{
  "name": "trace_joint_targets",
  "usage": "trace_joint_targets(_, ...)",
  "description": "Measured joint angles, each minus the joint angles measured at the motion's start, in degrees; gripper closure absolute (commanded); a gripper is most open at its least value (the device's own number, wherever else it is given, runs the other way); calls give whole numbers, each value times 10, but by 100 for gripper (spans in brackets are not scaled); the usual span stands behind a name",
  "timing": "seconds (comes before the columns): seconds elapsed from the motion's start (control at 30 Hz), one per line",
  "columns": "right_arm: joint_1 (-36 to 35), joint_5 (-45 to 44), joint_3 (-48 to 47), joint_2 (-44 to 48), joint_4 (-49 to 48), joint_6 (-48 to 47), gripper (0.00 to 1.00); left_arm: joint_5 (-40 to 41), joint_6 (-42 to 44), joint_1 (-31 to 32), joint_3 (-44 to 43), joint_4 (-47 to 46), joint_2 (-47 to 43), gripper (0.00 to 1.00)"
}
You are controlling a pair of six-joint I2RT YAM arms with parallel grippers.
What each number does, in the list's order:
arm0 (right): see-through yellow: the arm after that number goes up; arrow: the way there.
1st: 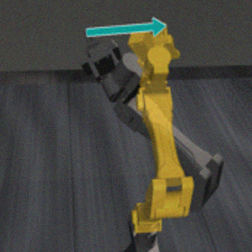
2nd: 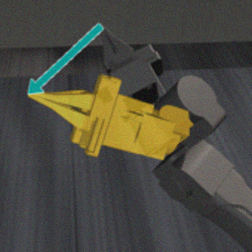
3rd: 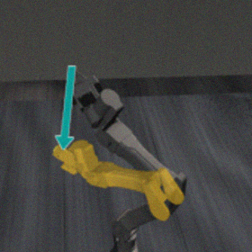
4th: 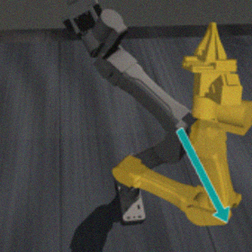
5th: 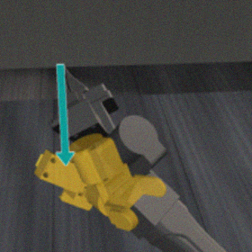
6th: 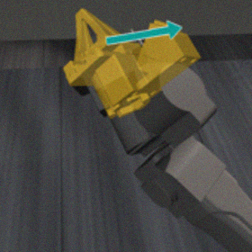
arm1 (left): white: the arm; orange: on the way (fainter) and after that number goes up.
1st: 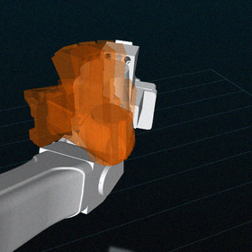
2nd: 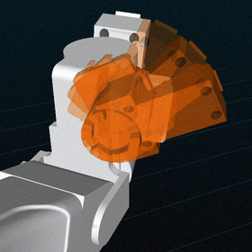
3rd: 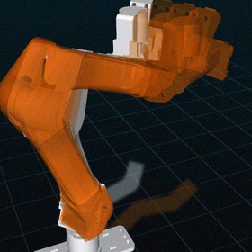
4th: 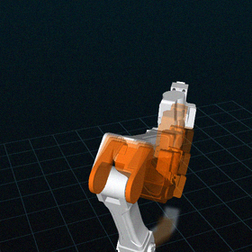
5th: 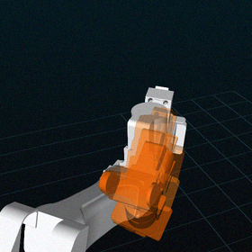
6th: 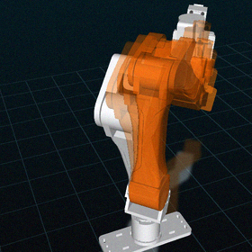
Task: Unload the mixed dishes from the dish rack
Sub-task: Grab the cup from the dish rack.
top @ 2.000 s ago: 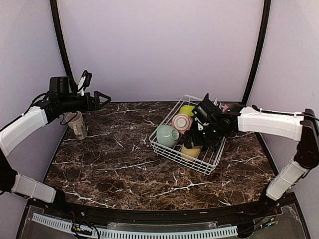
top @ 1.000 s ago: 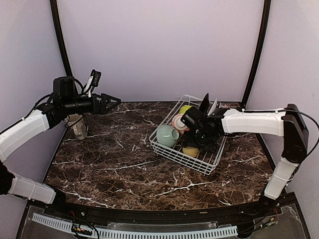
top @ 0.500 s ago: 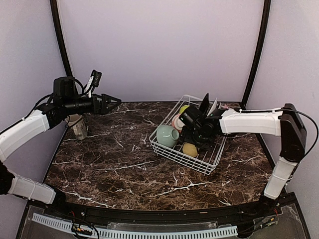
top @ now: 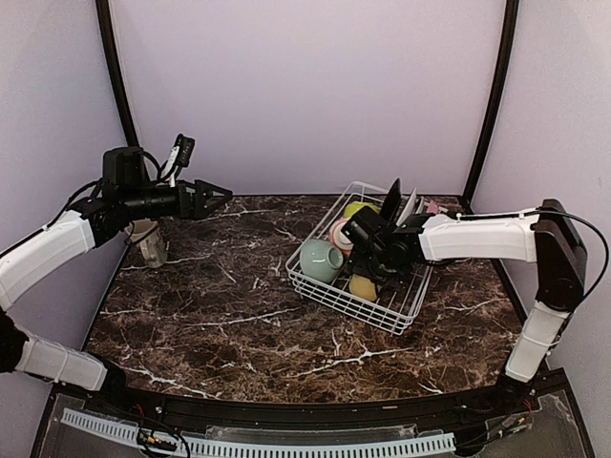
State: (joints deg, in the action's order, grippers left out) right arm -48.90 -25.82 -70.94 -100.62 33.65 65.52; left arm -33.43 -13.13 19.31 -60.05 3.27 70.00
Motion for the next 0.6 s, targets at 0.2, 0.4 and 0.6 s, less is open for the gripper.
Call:
trace_joint_targets(0.2,-1,0,17,11,-17,-7,31,2,0,0,0,0,2,1)
trace_joint_targets(0.4,-7,10,52,46,-38,-17,46,11,1,1,0,1,2,1)
trace_joint_targets(0.6,-10,16,117,134,-58,-59,59,26,1,2,0,3,4,1)
